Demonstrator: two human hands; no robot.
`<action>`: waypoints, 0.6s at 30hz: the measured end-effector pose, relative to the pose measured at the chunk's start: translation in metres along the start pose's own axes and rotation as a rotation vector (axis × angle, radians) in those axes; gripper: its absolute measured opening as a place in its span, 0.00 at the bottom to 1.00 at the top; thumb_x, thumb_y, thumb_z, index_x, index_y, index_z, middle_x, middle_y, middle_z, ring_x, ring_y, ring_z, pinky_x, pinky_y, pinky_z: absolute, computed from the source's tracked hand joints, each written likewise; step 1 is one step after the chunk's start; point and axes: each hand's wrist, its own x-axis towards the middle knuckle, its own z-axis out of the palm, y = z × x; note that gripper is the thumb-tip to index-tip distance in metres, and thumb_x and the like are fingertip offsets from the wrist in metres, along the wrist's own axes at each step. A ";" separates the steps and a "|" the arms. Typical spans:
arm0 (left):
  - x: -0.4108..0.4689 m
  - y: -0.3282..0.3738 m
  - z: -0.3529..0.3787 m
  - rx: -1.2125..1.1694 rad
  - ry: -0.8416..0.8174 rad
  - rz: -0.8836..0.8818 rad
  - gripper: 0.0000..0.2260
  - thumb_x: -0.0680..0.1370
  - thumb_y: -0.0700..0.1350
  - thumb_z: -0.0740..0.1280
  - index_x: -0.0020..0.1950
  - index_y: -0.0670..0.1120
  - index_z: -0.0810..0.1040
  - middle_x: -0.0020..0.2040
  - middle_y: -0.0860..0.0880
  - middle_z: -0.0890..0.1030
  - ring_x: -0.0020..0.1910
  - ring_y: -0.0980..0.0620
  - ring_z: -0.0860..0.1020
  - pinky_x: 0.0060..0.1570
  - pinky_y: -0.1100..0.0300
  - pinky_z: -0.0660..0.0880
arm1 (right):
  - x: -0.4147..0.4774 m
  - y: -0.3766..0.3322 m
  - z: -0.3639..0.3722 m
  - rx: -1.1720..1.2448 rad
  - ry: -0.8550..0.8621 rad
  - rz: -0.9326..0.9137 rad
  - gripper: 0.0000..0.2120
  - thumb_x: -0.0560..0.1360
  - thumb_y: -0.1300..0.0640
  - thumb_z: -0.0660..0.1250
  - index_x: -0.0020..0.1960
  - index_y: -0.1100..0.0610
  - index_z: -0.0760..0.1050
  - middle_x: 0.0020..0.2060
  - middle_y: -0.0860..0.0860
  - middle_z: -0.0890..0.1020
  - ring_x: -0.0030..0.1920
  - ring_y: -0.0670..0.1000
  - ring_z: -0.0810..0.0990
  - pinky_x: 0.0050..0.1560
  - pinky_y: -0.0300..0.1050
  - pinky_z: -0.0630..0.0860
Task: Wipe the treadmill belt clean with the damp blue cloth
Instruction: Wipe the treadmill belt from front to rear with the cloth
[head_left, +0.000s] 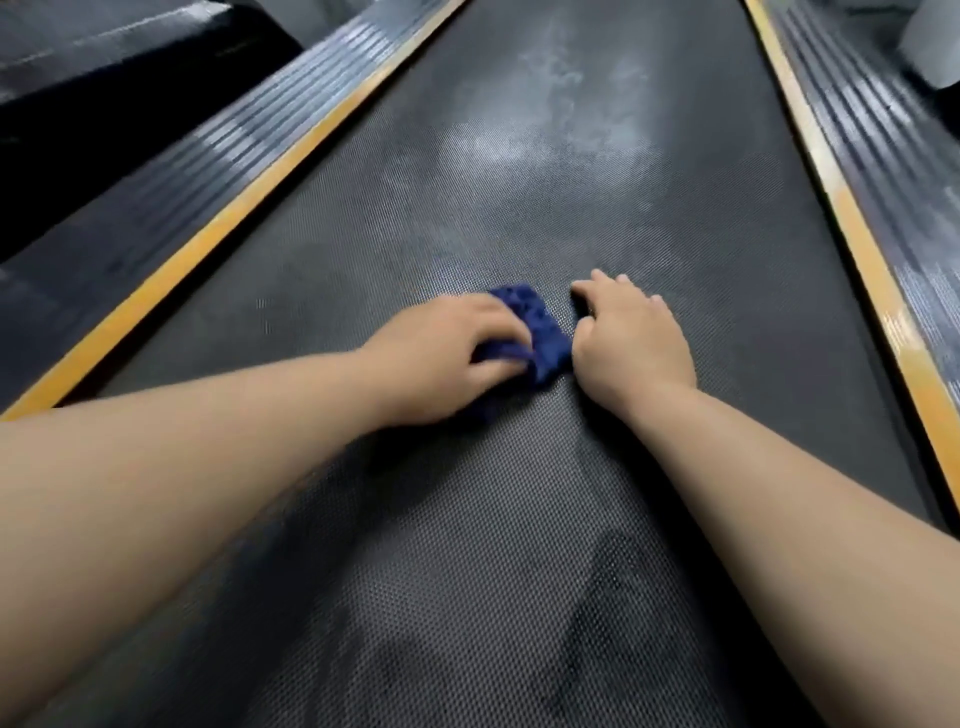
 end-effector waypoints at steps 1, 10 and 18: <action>-0.006 -0.004 -0.007 0.013 -0.062 0.075 0.12 0.75 0.54 0.65 0.56 0.54 0.80 0.60 0.55 0.77 0.59 0.55 0.75 0.60 0.59 0.70 | 0.000 0.001 0.000 0.001 -0.002 0.007 0.23 0.77 0.60 0.54 0.71 0.52 0.67 0.74 0.50 0.64 0.75 0.53 0.57 0.75 0.52 0.50; 0.032 -0.019 -0.001 0.113 0.159 -0.549 0.12 0.72 0.57 0.65 0.40 0.49 0.74 0.44 0.49 0.76 0.48 0.45 0.76 0.44 0.59 0.67 | -0.005 -0.003 -0.004 0.051 0.045 -0.021 0.19 0.78 0.55 0.55 0.69 0.51 0.70 0.72 0.51 0.67 0.74 0.55 0.61 0.74 0.52 0.55; -0.001 -0.059 -0.031 0.060 0.043 -0.282 0.15 0.76 0.47 0.67 0.62 0.49 0.72 0.59 0.50 0.79 0.57 0.46 0.76 0.54 0.59 0.68 | -0.010 -0.006 -0.006 0.044 0.031 -0.071 0.17 0.77 0.56 0.57 0.64 0.50 0.75 0.66 0.50 0.75 0.69 0.52 0.68 0.70 0.49 0.60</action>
